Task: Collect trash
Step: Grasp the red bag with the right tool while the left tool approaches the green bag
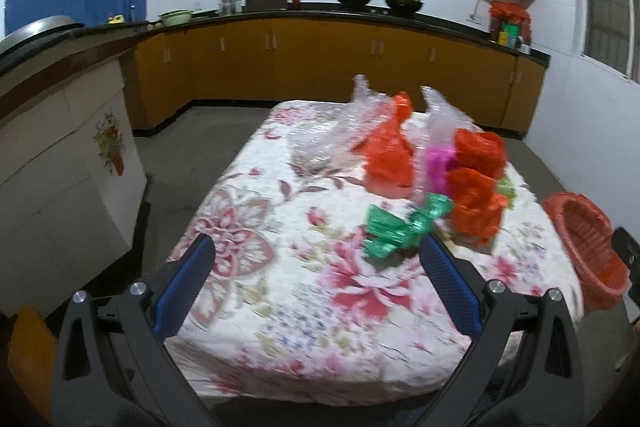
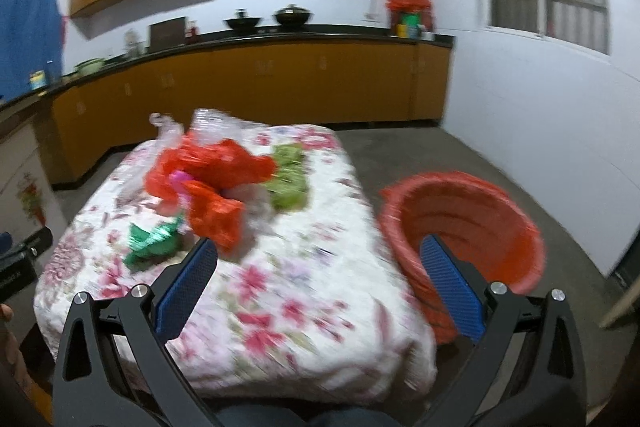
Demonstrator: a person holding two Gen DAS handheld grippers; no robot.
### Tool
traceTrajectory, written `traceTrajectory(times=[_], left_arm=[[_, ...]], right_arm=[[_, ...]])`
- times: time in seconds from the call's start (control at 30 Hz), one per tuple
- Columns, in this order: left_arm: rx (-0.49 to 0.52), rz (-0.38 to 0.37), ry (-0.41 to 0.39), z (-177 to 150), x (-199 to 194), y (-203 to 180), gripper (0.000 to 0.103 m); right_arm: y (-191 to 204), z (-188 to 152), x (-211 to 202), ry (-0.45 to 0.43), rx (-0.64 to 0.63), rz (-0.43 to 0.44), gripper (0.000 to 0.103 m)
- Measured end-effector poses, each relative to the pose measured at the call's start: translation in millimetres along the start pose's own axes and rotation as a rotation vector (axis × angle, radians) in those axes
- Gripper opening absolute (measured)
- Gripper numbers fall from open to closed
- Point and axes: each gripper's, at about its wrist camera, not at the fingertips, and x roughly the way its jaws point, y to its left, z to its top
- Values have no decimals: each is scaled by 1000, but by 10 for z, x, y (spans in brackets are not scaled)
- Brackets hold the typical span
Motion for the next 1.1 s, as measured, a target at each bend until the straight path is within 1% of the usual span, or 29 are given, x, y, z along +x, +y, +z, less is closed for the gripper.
traceTrajectory(times=[0.1, 0.23, 0.37, 0.47, 0.57, 0.67, 0.73, 0.77, 0.83, 0.87, 0.93, 1.0, 1.1], left_arm=[[0, 34, -1, 35, 111, 95, 99], [-16, 38, 20, 70, 285, 196, 99], [-18, 45, 31, 86, 441, 263, 99], [-3, 48, 30, 100, 545, 284, 98], [5, 39, 36, 105, 641, 263, 96], [14, 23, 49, 111, 741, 216, 92], [19, 6, 58, 111, 802, 171, 89], [21, -1, 60, 108, 828, 147, 87], [29, -23, 70, 107, 882, 76, 85], [32, -32, 74, 105, 903, 50, 83], [39, -60, 88, 101, 961, -28, 81], [48, -89, 102, 101, 1015, -106, 77], [64, -132, 123, 90, 1093, -244, 73]], right_arm=[[195, 112, 308, 20, -18, 81, 96], [466, 172, 775, 63, -49, 160, 92], [701, 163, 1173, 107, -90, 178, 88], [778, 112, 1343, 128, -115, 177, 85], [830, 69, 1483, 151, -146, 175, 78], [857, 34, 1567, 173, -161, 195, 65], [869, -2, 1589, 185, -179, 206, 54], [872, -24, 1595, 189, -188, 213, 51], [870, -67, 1592, 190, -202, 221, 36], [855, -86, 1589, 193, -204, 228, 34], [823, -113, 1562, 195, -192, 243, 25], [763, -131, 1519, 196, -173, 261, 19], [670, -161, 1415, 191, -157, 276, 15]])
